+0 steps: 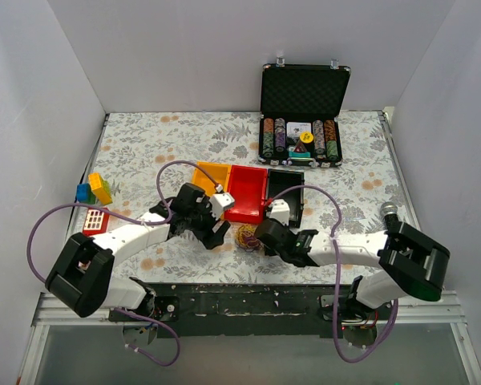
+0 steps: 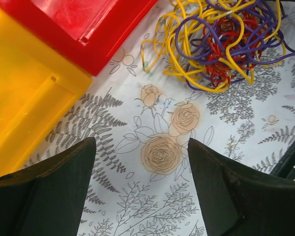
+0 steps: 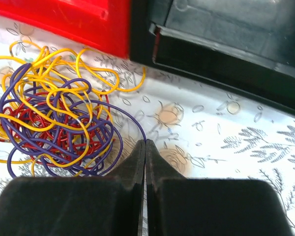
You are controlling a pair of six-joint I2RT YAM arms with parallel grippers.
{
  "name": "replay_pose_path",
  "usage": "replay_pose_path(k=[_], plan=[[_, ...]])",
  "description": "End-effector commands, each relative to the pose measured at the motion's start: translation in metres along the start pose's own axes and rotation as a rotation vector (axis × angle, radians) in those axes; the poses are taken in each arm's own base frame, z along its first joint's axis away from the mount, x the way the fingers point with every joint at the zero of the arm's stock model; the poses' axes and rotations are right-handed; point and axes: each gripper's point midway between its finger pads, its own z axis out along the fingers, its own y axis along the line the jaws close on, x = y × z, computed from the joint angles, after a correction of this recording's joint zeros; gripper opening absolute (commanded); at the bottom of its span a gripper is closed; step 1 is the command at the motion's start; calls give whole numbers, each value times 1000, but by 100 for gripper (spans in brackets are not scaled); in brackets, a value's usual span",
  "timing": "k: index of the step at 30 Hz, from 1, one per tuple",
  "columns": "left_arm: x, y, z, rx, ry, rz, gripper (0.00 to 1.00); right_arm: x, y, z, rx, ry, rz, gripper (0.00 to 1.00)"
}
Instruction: Untangle the cables
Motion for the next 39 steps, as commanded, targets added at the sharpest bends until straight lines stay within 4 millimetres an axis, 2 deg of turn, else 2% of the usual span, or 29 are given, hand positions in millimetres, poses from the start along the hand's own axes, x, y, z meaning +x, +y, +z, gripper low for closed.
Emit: replay_pose_path(k=[1, 6, 10, 15, 22, 26, 27, 34, 39], plan=[[-27, -15, -1, 83, -80, 19, 75, 11, -9, -10, -17, 17, 15, 1], [-44, -24, 1, 150, -98, -37, 75, 21, -13, -12, -30, 36, 18, 1], [-61, -38, -3, 228, -121, -97, 77, 19, -10, -11, -40, 29, 25, 1], [-75, -33, 3, 217, -129, -157, 73, 17, -5, -10, -51, 30, 23, 1], [-66, -33, 18, 230, -82, -189, 60, 16, -3, -11, -58, 27, 24, 1], [-63, -29, 25, 215, -73, -203, 38, 18, -4, -11, -60, 30, 26, 1], [-65, -30, 26, 219, -76, -205, 36, 18, -4, -11, -60, 31, 26, 1], [-71, -42, 25, 293, -72, -257, 34, 20, -3, -10, -63, 35, 27, 1], [-65, -50, 26, 332, -50, -279, 31, 20, -2, -10, -69, 35, 29, 1]])
